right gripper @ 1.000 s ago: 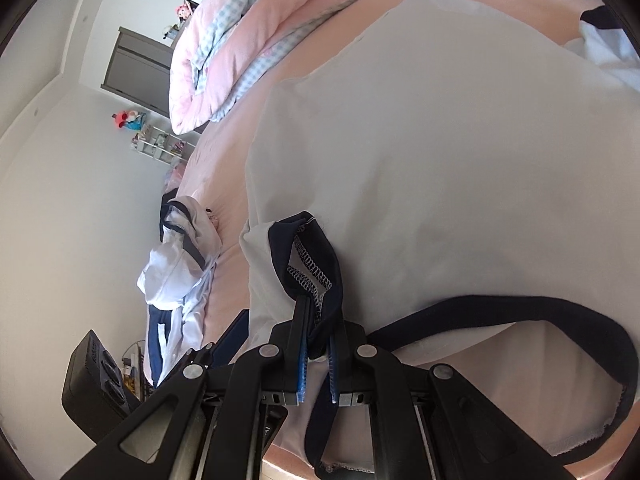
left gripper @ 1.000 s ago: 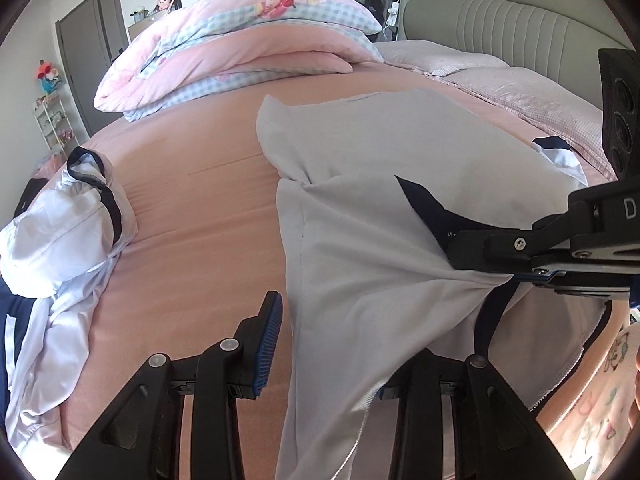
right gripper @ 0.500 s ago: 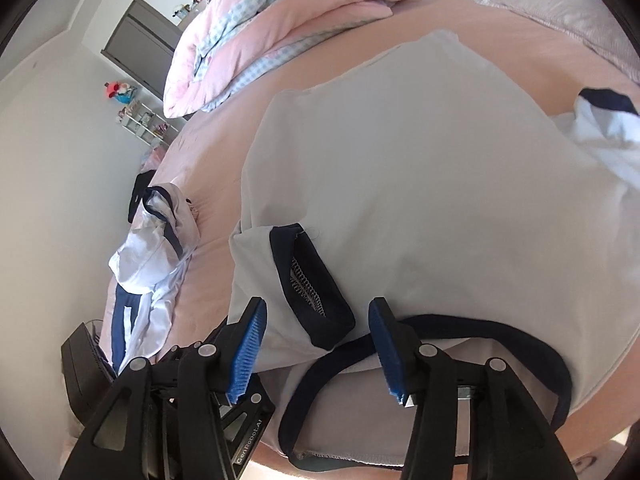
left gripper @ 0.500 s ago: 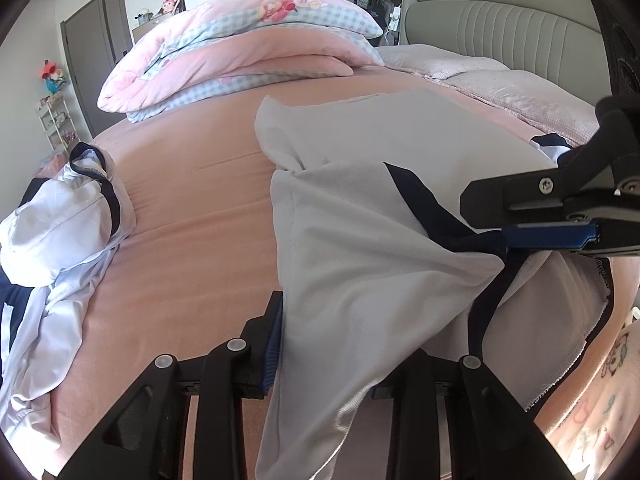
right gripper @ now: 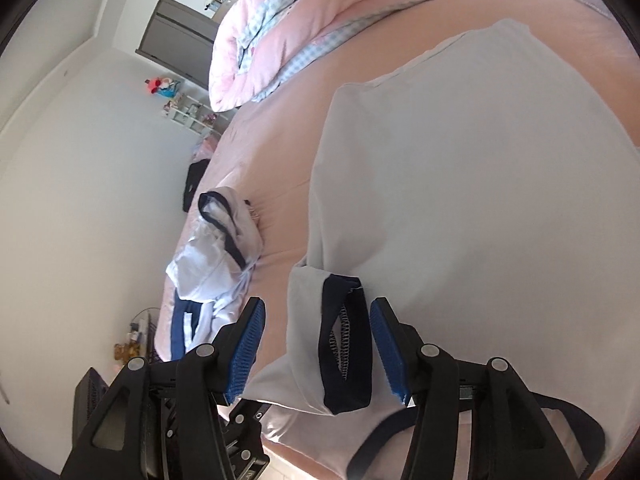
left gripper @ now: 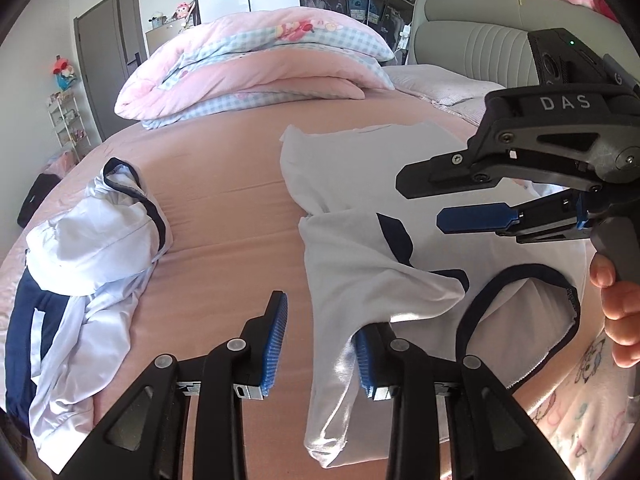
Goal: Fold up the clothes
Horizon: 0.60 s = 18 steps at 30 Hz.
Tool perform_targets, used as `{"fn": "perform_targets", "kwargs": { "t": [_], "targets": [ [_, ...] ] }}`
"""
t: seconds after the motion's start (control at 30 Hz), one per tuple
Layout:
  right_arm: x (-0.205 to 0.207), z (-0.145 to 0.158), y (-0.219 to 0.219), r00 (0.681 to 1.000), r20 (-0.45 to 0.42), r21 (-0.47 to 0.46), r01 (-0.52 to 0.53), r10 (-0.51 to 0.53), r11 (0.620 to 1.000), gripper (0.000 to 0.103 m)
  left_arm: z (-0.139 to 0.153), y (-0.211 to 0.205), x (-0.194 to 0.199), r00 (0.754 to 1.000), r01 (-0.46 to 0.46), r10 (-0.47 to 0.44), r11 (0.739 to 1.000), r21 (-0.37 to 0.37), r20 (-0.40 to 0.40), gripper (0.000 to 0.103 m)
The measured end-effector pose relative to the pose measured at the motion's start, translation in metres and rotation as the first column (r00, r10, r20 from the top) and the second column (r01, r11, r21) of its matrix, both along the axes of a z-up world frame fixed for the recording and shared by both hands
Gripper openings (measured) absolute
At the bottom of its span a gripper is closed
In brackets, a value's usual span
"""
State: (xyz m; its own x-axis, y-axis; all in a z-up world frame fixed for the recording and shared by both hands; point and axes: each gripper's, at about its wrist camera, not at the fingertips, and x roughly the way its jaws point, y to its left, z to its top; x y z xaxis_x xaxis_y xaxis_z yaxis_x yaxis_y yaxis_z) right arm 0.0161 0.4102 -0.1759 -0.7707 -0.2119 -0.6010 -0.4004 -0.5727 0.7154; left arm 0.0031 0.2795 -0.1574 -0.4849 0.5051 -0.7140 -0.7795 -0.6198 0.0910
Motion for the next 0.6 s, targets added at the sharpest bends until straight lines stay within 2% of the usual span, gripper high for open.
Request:
{"fn": "perform_targets", "kwargs": {
  "t": [0.07, 0.13, 0.2, 0.27, 0.47, 0.6],
  "targets": [
    [-0.008, -0.003, 0.0, 0.999, 0.025, -0.034, -0.022, 0.023, 0.999, 0.054, 0.004, -0.004, -0.003, 1.0, -0.002, 0.002, 1.0, 0.0, 0.0, 0.029],
    [-0.015, -0.012, -0.001, 0.999, 0.013, -0.11, -0.04, 0.042, 0.993, 0.054, 0.0, -0.005, -0.004, 1.0, 0.001, -0.001, 1.0, -0.015, 0.007, 0.029],
    [-0.019, -0.024, 0.0, 0.999, 0.01, -0.187, -0.033, 0.035, 0.982, 0.054, -0.006, -0.004, -0.005, 1.0, 0.005, -0.004, 0.999, -0.034, 0.016, 0.029],
    [-0.023, -0.033, 0.001, 1.0, 0.016, -0.224, -0.022, 0.026, 0.974, 0.054, -0.009, -0.004, -0.003, 1.0, 0.012, -0.012, 0.999, -0.042, 0.019, 0.029],
    [-0.038, -0.041, -0.003, 0.998, 0.055, -0.203, -0.012, 0.023, 0.979, 0.054, -0.012, 0.0, 0.001, 1.0, 0.02, -0.02, 0.998, -0.062, 0.0, 0.029],
    [-0.05, -0.041, -0.006, 0.995, 0.091, -0.169, -0.012, 0.028, 0.986, 0.053, -0.015, 0.005, 0.0, 1.0, 0.019, -0.017, 0.997, -0.075, 0.022, 0.029]
  ]
}}
